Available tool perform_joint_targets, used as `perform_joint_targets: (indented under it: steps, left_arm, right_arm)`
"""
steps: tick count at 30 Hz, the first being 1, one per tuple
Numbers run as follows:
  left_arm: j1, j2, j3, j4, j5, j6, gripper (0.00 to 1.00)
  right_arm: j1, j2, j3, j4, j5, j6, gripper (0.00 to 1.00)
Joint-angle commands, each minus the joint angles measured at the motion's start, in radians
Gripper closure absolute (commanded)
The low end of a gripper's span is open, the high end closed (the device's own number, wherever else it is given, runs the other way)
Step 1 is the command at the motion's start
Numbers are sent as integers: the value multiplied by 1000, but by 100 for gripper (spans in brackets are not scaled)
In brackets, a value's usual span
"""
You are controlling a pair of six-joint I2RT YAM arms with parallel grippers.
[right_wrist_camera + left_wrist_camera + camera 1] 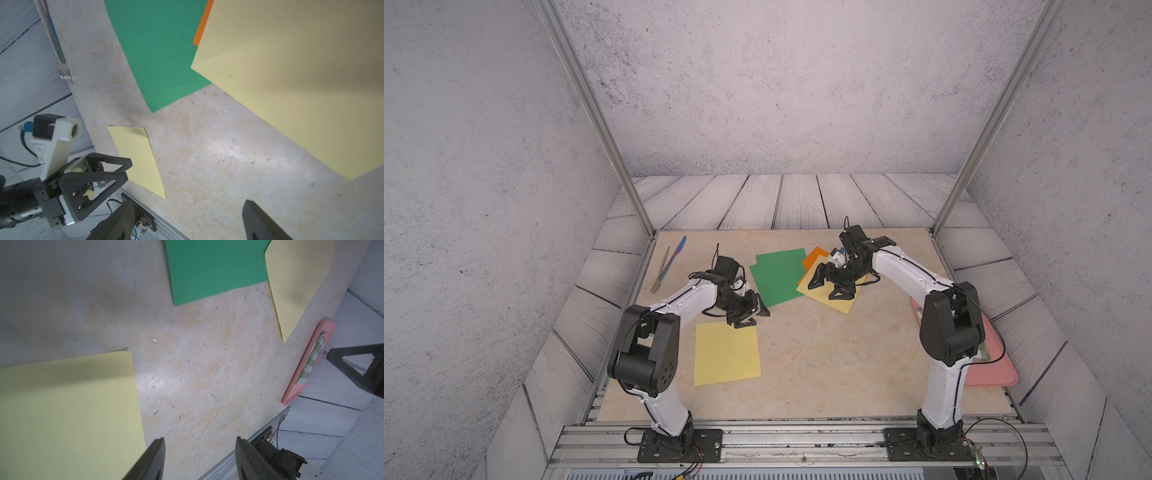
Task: Sort the scattered colored papers by color
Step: Place the colored paper at the center of the board.
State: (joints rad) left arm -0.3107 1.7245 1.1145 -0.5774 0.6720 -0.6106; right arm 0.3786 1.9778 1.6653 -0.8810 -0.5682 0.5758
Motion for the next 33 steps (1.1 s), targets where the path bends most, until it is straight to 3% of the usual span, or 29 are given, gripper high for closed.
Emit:
perform_joint_targets:
  steps: [1,15,33]
  left_arm:
    - [7,11,-23,47,24,-12,40]
    - [-37,36,-96,60,37,11,40]
    - [-146,55,-142,-27,-124,-4,40]
  right_arm:
    - [3,45,22,-52,33,-17,14]
    - [2,61,-18,-16,14,-9,14]
    - [2,-6,-146,47,1,-6,14]
